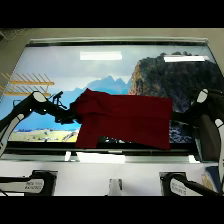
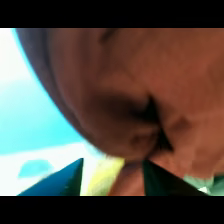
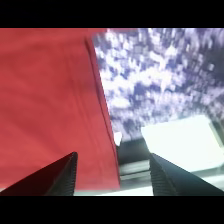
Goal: Fold the shirts.
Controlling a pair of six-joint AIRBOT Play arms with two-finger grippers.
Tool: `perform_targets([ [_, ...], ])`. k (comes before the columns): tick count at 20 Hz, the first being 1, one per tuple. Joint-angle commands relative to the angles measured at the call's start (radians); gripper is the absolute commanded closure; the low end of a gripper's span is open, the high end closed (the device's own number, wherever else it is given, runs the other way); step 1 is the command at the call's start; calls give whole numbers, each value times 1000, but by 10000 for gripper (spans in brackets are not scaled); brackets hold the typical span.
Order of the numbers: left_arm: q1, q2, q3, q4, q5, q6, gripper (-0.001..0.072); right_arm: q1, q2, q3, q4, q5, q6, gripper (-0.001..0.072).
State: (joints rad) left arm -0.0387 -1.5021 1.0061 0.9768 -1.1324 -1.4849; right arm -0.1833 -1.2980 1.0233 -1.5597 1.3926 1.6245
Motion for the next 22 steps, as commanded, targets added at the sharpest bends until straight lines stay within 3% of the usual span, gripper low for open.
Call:
perform_targets([
  [1, -31, -14, -19, -27, 108, -31, 223, 0, 19, -52, -26, 29, -32, 218],
  [4, -35, -32, -19, -28, 113, -31, 263, 0, 19, -90, -33, 19, -32, 207],
  [9, -34, -43, -19, -28, 133, -29, 672, 0, 19, -166, -13, -22, -35, 165],
  [19, -46, 38, -19, -27, 95, 34, 674, 0, 18, -350, 232, -155, -20, 154],
  [22, -46, 66, -19, -27, 93, 34, 674, 0, 18, -351, 344, -194, -19, 192],
])
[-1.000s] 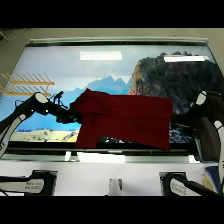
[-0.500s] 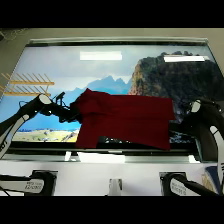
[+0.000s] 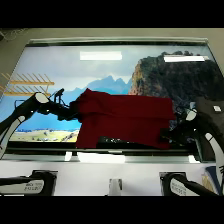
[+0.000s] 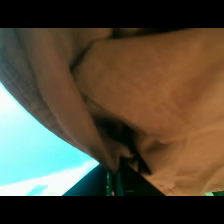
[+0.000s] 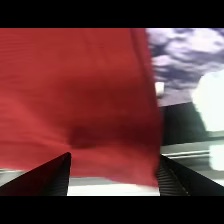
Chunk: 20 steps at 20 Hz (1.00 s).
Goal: Fold the shirts.
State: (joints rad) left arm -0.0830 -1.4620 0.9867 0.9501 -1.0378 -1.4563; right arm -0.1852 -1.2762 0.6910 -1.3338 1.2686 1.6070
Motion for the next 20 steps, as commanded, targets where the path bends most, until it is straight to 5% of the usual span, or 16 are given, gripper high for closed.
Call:
perform_targets([
  [1, -2, 37, 0, -1, -3, 5, 674, 2, -4, -19, 147, -84, -2, 186],
  [2, -2, 50, 0, -1, -6, 5, 674, 2, -4, -19, 174, -98, 2, 196],
  [3, -2, 67, 0, -1, -11, 5, 674, 2, -3, -19, 200, -109, 1, 370],
  [4, 0, 89, 0, 0, -13, 5, 674, 2, -3, -15, 217, -116, 1, 688],
  [7, 20, 203, 52, 61, -30, 47, 675, 2, 27, 90, 208, -68, -95, 682],
  [10, 48, 344, 291, 286, -138, 58, 675, 2, 131, 366, 180, -53, -114, 684],
  [14, 76, 510, 775, 360, -76, 46, 674, 2, 329, 844, 96, -253, -134, 683],
  [17, 78, 583, 1103, 372, 106, -34, 675, 2, 461, 1077, 17, -407, -134, 683],
  [20, 78, 664, 1129, 340, 169, -182, 675, 2, 564, 1125, 8, -441, -130, 683],
])
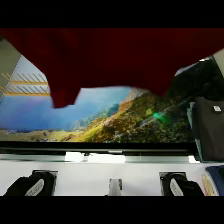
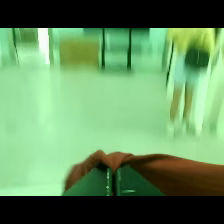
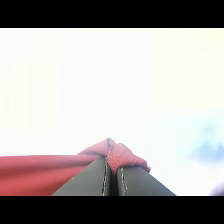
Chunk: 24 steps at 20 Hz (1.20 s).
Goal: Fold the shirts.
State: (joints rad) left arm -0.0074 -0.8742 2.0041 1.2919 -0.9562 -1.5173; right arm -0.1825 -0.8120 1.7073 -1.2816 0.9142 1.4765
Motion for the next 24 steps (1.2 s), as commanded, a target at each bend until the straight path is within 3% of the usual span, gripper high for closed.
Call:
perform_targets([
  [1, 3, 96, 82, -35, 59, -123, 675, -1, 123, 109, -50, -63, 16, 683],
  [3, 3, 121, 27, -50, 20, -123, 675, -1, 145, 109, -79, 2, 16, 683],
  [7, 3, 112, 21, -19, 76, -70, 674, -1, 142, 109, -144, 121, 16, 683],
  [10, 3, 76, -9, 98, -49, -66, 674, -1, 77, 107, -152, 265, 25, 682],
  [14, 3, -5, -210, 131, -174, -34, 674, 0, -120, -11, -149, 496, 98, 682],
  [17, 3, -88, -458, 130, -159, -25, 674, 0, -283, -207, -128, 421, 105, 682],
  [20, 1, -200, -674, 87, -26, -24, 673, 0, -468, -303, -33, 250, 149, 682],
  [24, 1, -396, -731, 20, 67, -32, 673, 0, -628, -303, 77, 75, 311, 682],
])
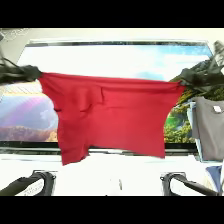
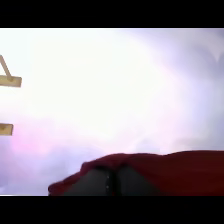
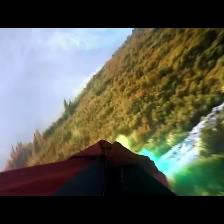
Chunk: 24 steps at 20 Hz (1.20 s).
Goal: Fold the shirts.
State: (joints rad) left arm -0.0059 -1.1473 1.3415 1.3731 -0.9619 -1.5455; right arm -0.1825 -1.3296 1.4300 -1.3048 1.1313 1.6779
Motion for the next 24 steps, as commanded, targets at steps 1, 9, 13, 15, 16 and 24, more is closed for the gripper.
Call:
perform_targets([
  [1, -1, -166, -66, -109, 92, -3, 673, 0, -130, -26, 142, -197, 124, 681],
  [9, -7, -367, -66, -364, 84, 3, 600, 19, -245, -26, 254, -247, 98, 612],
  [13, 103, -367, 0, -300, -197, 42, 146, -23, -211, -8, 137, -75, -48, 242],
  [15, 201, -367, 26, -264, -344, 42, 176, -76, -196, -9, 77, 99, -69, 161],
  [16, 241, -368, 11, -264, -396, 42, 289, -108, -196, -13, 77, 203, -105, 166],
  [24, 265, -368, -304, -275, -340, 140, 171, -163, -135, -284, 82, 409, -190, 158],
])
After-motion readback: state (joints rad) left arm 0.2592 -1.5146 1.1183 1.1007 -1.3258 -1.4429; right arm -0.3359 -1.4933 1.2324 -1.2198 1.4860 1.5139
